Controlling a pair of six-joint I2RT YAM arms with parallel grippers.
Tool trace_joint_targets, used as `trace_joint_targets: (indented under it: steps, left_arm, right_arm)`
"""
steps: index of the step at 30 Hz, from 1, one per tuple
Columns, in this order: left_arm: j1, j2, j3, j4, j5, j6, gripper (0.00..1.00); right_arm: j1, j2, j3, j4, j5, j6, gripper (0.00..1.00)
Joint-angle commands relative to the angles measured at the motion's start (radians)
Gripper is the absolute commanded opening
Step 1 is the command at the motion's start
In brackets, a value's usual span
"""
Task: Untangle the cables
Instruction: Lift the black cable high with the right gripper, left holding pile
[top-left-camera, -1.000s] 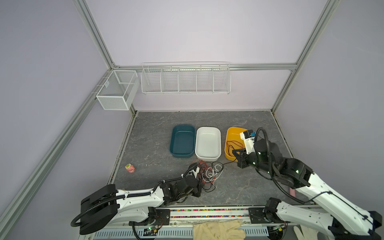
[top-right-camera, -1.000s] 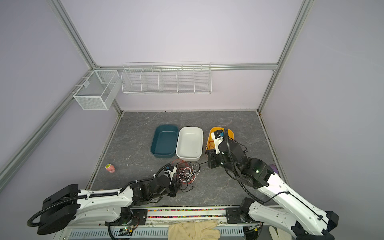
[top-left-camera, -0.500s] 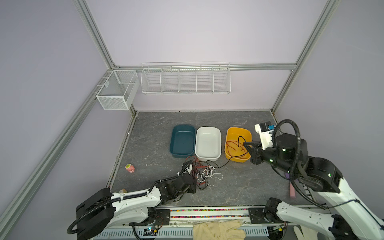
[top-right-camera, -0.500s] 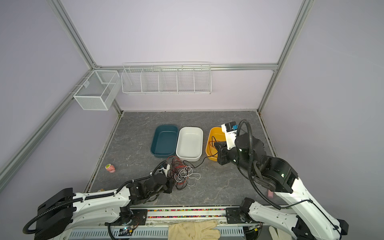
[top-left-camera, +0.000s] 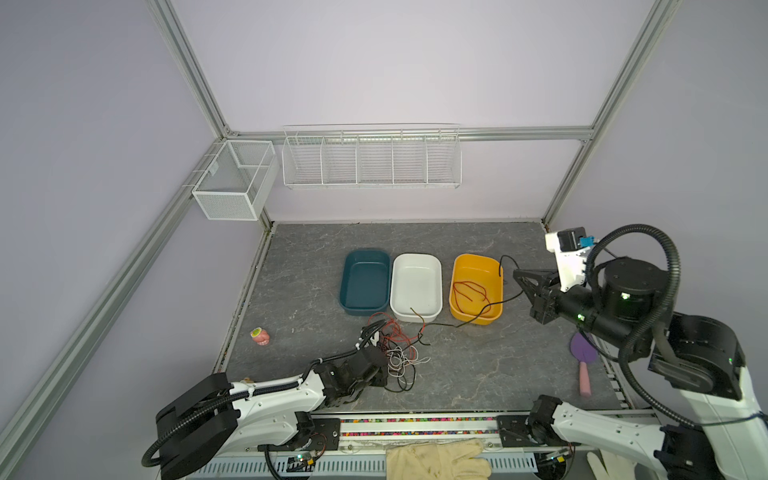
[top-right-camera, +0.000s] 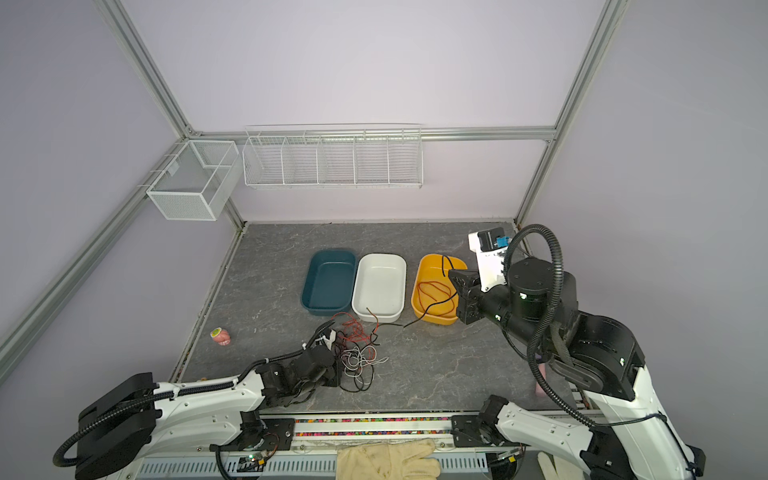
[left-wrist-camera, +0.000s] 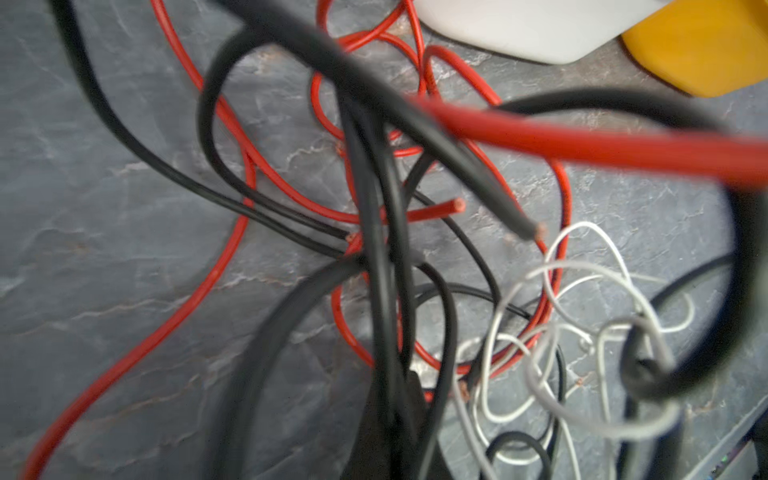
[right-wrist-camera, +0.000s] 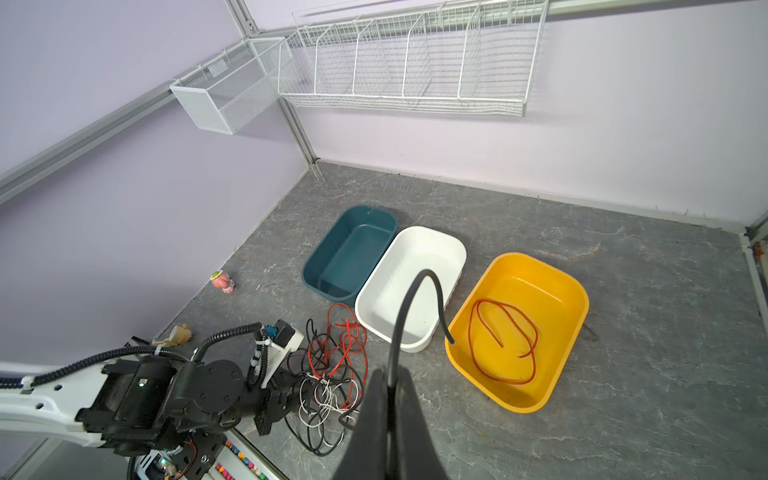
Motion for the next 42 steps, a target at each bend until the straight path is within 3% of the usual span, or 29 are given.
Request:
trace_joint_targets:
  steps: [1,12,16,22,33,37,42]
  left_arm:
    - [0.007,0.012,0.010,-0.021,-0.030,-0.021,0.00]
    - [0.031,-0.031,-0.008,-0.052,-0.066,0.003,0.00]
    - [0.055,-0.049,-0.025,-0.057,-0.062,0.005,0.00]
    - [0.058,-0.023,-0.006,-0.050,-0.051,0.015,0.00]
    - [0.058,-0.078,0.027,-0.039,-0.010,0.064,0.00]
    - [0.058,-0.073,0.039,0.000,0.040,0.094,0.00]
    - [0.058,-0.023,0.064,0.049,0.102,0.123,0.00]
  right_arm:
    - [-0.005,0.021,0.077,-0.035,0.040,-0.049,0.06]
    - [-0.006,0.102,0.291,-0.132,0.255,-0.172,0.06]
    - [-0.006,0.098,0.343,-0.128,0.278,-0.175,0.06]
    - [-0.006,0.115,0.336,-0.122,0.201,-0.165,0.06]
    - [-0.016,0.134,0.109,0.031,0.024,-0.132,0.06]
    - [-0.048,0.168,0.048,0.135,-0.015,-0.147,0.06]
    - [-0.121,0.231,0.003,0.232,-0.170,-0.118,0.06]
